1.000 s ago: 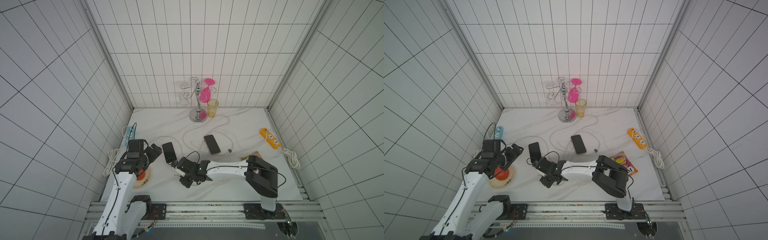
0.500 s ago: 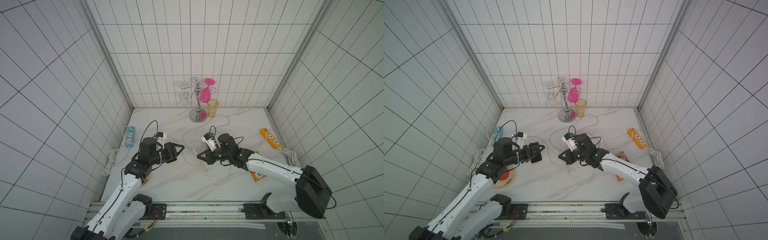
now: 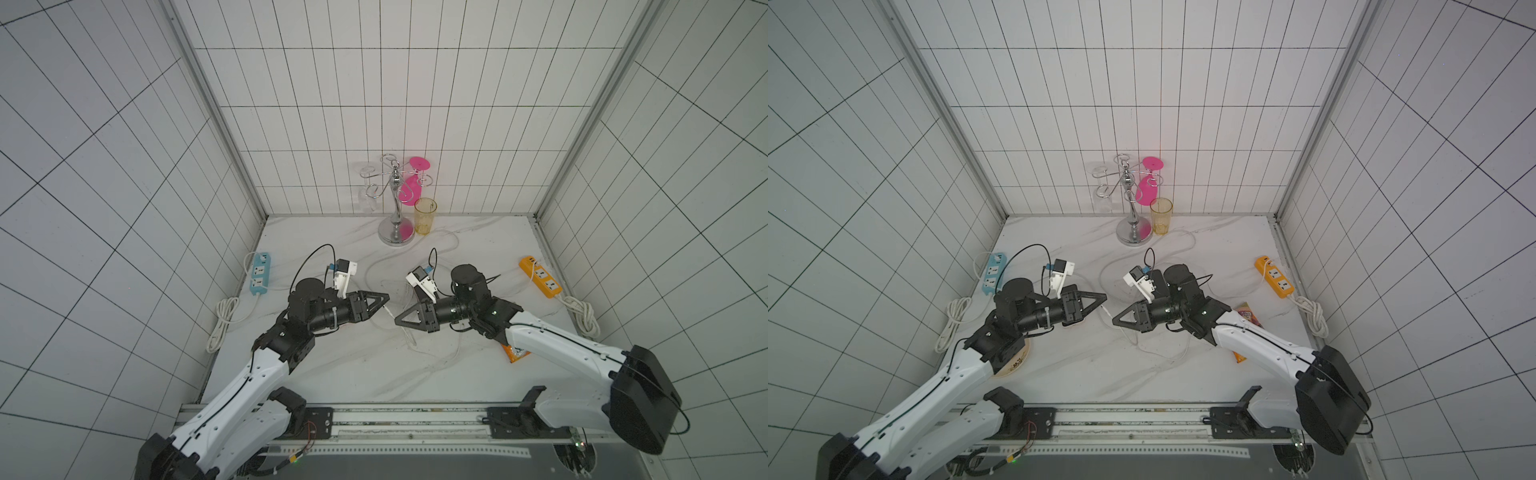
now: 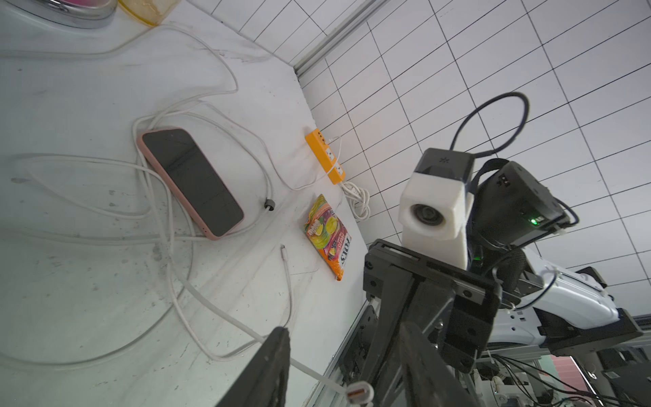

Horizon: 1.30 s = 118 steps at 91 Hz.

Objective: Plug the charging cable into the phone
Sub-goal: Pick up the charging cable from the center of the board.

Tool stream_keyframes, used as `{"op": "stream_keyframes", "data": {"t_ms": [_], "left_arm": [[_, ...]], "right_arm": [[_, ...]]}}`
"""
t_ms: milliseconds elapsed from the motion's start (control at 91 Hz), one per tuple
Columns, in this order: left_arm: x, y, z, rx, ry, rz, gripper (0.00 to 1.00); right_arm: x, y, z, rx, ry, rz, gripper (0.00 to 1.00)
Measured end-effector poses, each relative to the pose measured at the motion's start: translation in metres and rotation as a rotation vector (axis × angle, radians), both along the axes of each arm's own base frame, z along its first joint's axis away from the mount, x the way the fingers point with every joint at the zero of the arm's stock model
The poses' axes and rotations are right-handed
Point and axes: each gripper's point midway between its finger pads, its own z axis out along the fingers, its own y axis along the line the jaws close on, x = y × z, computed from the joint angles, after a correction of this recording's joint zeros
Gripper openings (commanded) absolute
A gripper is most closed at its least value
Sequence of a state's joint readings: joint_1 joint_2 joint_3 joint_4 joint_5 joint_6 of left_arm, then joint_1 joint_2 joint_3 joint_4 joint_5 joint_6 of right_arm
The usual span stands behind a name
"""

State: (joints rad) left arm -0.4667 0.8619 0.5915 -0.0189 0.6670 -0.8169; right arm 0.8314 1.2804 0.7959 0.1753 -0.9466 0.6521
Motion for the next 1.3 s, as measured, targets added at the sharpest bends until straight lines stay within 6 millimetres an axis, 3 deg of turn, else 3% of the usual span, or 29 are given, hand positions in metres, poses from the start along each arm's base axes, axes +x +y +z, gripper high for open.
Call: {"op": "stream_keyframes", "data": {"t_ms": [429,627,1297], "left_arm": [[-0.004,-0.002,-0.007,0.017,0.018,-0.004,0.48],[-0.006,-0.011,-0.005,0.011,0.021,-0.032,0.3],[0.0,-0.01,-0.007,0.061,0.064,0.018,0.25]], "right_arm": [[0.01,-0.005,0.004,0.02,0.076,-0.009,0.0],[0.013,-0.002,0.003,0.025,0.103,-0.013,0.0],[0.015,-0.006,-0.011,-0.024,0.079,-0.029,0.0]]}}
